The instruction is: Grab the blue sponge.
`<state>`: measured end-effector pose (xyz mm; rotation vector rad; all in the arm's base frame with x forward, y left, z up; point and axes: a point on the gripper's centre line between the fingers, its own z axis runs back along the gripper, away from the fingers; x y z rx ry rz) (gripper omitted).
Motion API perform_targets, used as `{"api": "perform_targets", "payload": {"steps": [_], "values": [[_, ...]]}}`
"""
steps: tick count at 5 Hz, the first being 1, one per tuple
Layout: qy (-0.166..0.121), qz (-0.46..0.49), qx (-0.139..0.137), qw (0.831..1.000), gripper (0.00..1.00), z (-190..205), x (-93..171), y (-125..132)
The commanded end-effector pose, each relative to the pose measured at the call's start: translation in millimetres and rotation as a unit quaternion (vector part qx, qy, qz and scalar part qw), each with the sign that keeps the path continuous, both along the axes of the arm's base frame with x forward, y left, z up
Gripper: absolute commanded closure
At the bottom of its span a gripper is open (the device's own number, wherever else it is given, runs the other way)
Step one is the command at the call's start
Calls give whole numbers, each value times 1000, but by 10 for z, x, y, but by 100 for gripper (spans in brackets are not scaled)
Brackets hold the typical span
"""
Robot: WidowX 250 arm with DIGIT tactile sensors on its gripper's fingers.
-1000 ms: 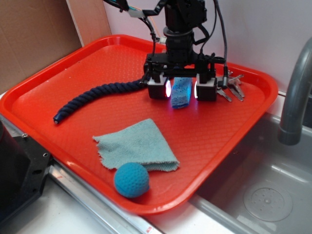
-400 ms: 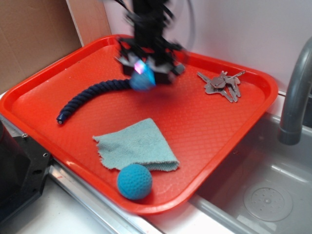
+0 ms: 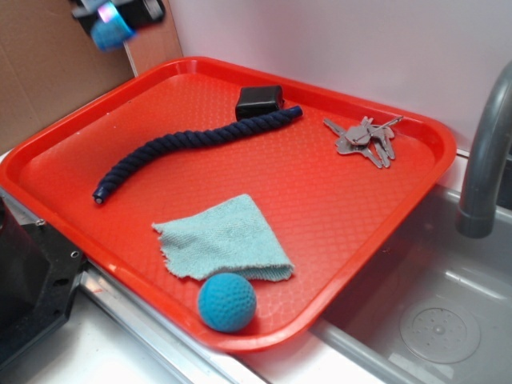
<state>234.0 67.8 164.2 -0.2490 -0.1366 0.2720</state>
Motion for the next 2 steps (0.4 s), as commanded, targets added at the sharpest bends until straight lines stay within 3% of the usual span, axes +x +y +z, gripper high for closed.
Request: {"api": "perform_targets", "payload": {"steps": [1,2], "values": [[-48,-70,39,996,100,402,-59,-108],[-47,-71,57,995,100,344,-41,-189]]}}
